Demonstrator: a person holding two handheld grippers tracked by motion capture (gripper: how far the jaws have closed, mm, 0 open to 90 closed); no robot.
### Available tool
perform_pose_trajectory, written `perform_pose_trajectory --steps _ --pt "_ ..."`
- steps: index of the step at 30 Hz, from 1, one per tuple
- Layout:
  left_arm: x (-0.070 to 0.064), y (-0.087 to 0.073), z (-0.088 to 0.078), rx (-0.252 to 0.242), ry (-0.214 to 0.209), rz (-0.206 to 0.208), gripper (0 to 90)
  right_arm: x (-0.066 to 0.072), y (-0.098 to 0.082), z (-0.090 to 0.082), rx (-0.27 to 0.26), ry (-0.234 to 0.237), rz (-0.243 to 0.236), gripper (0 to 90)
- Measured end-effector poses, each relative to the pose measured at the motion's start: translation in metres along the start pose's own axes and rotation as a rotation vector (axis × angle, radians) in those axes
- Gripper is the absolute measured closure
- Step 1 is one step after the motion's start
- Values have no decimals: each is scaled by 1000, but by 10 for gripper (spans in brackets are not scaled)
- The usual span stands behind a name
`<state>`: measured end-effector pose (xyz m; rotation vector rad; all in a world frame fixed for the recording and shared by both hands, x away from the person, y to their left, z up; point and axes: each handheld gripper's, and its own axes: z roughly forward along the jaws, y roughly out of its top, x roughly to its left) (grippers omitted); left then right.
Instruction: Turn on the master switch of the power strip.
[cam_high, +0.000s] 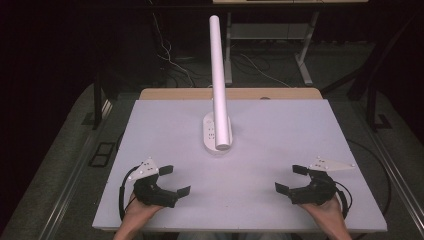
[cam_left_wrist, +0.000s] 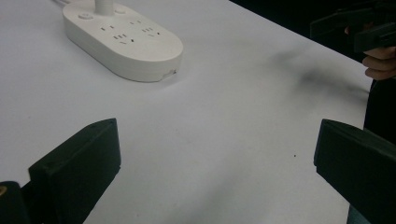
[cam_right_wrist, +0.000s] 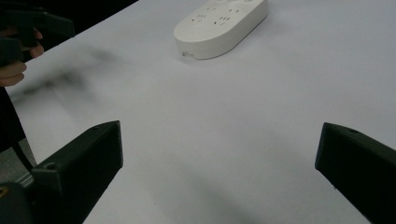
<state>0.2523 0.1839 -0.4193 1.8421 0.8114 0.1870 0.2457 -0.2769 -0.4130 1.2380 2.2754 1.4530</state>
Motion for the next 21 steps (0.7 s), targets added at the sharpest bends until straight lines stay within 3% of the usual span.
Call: perform_pose_trajectory --steps 21 --pt "-2 1 -1 -4 -18 3 14 -3 -4 1 39 8 3 4"
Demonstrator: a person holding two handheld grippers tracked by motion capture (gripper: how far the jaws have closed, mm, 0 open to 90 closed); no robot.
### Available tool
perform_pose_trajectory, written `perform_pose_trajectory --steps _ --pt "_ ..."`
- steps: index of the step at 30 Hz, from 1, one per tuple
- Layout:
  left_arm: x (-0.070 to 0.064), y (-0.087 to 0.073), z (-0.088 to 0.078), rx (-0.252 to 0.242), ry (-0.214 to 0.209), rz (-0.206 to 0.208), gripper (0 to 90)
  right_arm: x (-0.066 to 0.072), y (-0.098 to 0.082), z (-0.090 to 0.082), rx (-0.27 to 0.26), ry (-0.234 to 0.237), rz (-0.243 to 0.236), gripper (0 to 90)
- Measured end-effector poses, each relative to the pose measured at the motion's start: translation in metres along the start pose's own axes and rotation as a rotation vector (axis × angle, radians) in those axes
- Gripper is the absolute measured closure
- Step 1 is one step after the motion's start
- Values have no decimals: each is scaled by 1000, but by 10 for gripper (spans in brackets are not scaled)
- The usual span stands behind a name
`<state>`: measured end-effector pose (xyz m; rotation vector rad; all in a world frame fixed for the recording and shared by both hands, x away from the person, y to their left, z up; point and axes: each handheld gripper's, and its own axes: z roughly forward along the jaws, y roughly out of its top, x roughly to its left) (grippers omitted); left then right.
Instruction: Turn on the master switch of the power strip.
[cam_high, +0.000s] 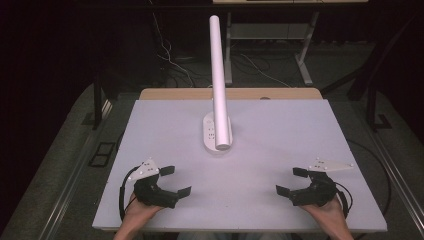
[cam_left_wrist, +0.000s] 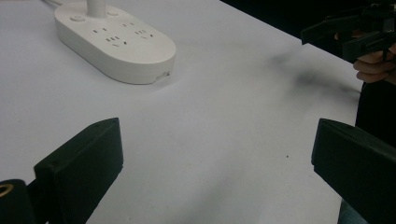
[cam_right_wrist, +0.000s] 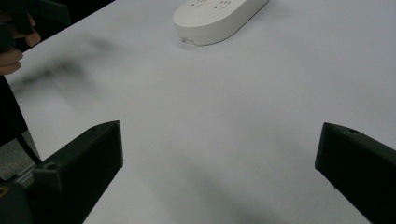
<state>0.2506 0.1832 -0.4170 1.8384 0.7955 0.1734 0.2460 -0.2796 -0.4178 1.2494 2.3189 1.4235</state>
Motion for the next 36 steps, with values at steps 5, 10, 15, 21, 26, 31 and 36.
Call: perform_pose_trajectory --steps 5,10,15,21,26,31,36 --pt "0 0 0 0 -8 -6 30 0 0 0 8 2 4 4" --pt "0 2 -1 0 -13 -8 33 0 -1 0 10 0 6 4" --pt "2 4 -2 9 -22 -13 33 -1 -1 1 9 0 8 4" --pt "2 10 -2 22 -25 -13 33 -1 -1 0 7 -2 7 4" --pt "5 15 -5 20 -20 -8 32 -1 -1 1 8 -2 4 4" --pt "8 21 -8 13 -20 -17 33 -1 -1 0 11 -5 5 4" --pt "9 26 -9 16 -17 -5 34 -2 -1 0 10 -2 5 4"
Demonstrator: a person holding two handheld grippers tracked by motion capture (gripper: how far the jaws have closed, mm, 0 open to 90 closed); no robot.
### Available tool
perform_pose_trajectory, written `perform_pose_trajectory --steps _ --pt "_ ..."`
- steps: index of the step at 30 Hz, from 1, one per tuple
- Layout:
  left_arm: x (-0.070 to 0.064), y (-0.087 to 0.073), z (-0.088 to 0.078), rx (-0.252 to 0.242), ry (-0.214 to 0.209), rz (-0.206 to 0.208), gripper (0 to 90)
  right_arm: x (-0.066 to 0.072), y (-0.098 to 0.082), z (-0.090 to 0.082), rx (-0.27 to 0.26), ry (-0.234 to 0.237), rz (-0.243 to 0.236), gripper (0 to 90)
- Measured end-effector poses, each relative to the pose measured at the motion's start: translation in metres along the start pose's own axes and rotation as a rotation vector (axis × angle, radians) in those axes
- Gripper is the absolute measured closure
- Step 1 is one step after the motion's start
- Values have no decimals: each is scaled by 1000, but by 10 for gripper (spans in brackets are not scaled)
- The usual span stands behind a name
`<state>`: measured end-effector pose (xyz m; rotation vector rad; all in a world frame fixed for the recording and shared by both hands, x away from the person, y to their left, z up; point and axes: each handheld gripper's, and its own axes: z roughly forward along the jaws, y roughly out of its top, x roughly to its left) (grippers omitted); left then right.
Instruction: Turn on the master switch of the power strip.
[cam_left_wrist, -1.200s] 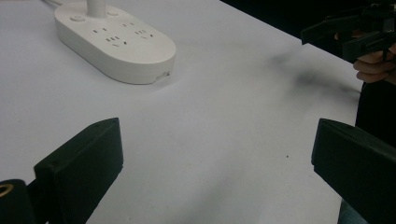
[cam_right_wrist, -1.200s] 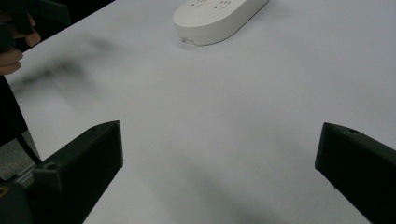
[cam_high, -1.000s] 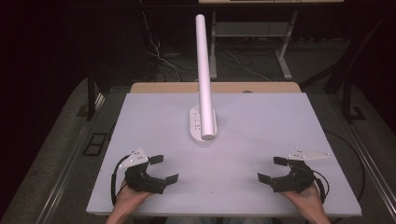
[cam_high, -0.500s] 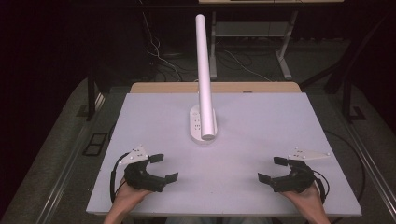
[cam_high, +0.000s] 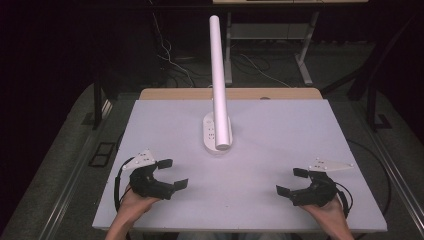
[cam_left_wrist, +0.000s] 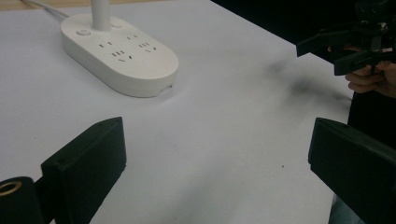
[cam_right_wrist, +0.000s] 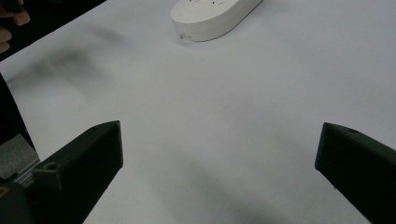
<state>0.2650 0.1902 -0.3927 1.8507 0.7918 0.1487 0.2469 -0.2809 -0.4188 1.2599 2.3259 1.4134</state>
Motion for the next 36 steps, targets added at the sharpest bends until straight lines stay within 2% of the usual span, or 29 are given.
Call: perform_pose_trajectory --steps 11,21,36 --pt "4 10 2 12 9 -1 51 0 0 -1 2 -2 9 4" --pt "12 28 5 32 7 6 61 0 0 -1 0 -2 3 4" --pt "23 40 11 56 5 -5 73 0 0 -2 -1 -3 5 4"
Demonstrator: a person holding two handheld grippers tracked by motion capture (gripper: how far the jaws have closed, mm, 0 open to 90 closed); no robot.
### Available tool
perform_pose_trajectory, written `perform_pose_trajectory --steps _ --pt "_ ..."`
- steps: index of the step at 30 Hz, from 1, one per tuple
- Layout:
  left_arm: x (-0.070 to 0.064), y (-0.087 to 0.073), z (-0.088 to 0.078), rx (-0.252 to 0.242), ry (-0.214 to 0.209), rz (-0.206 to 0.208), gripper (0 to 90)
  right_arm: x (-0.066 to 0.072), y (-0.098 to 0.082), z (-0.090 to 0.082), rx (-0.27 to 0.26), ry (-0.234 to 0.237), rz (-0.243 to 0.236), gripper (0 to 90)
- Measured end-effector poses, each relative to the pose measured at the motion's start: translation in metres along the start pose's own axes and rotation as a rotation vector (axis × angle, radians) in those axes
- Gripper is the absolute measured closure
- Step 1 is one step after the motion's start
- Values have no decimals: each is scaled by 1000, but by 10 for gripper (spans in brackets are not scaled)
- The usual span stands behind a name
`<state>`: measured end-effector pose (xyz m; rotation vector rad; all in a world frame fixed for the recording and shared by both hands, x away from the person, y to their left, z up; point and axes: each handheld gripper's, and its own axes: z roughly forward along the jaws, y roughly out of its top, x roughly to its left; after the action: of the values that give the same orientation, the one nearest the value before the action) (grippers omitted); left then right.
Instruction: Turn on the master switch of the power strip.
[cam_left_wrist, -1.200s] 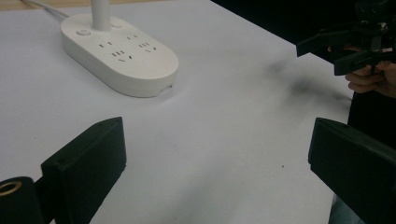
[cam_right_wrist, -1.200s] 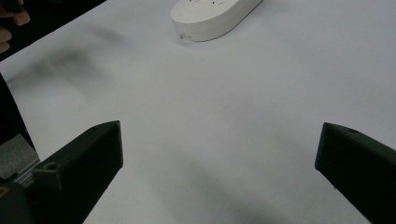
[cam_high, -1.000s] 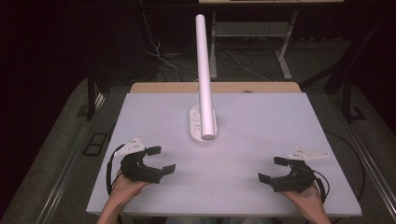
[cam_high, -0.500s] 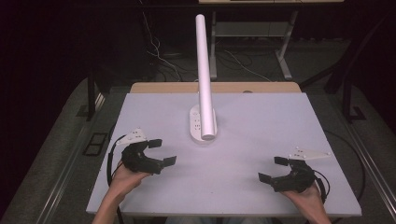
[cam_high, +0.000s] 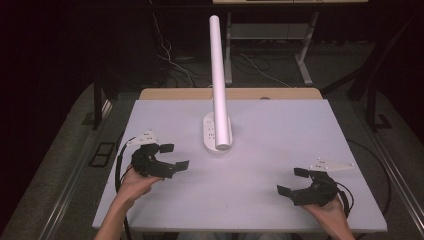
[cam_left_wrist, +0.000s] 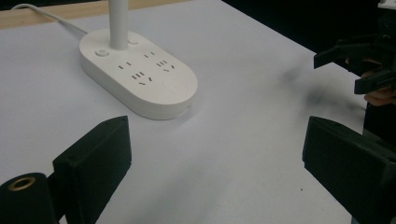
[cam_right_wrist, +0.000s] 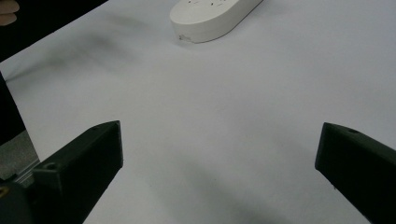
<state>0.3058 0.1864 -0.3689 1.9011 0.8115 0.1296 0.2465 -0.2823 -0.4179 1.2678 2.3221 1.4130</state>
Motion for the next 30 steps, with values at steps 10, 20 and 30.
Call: perform_pose_trajectory --steps 10,20,30 --pt "8 8 7 27 -1 2 84 -1 0 -1 -1 1 -4 4" --pt "13 24 15 54 1 23 86 -1 -1 -1 -1 1 -1 4" --pt "21 39 25 76 3 19 91 0 -1 -1 -3 3 -4 4"
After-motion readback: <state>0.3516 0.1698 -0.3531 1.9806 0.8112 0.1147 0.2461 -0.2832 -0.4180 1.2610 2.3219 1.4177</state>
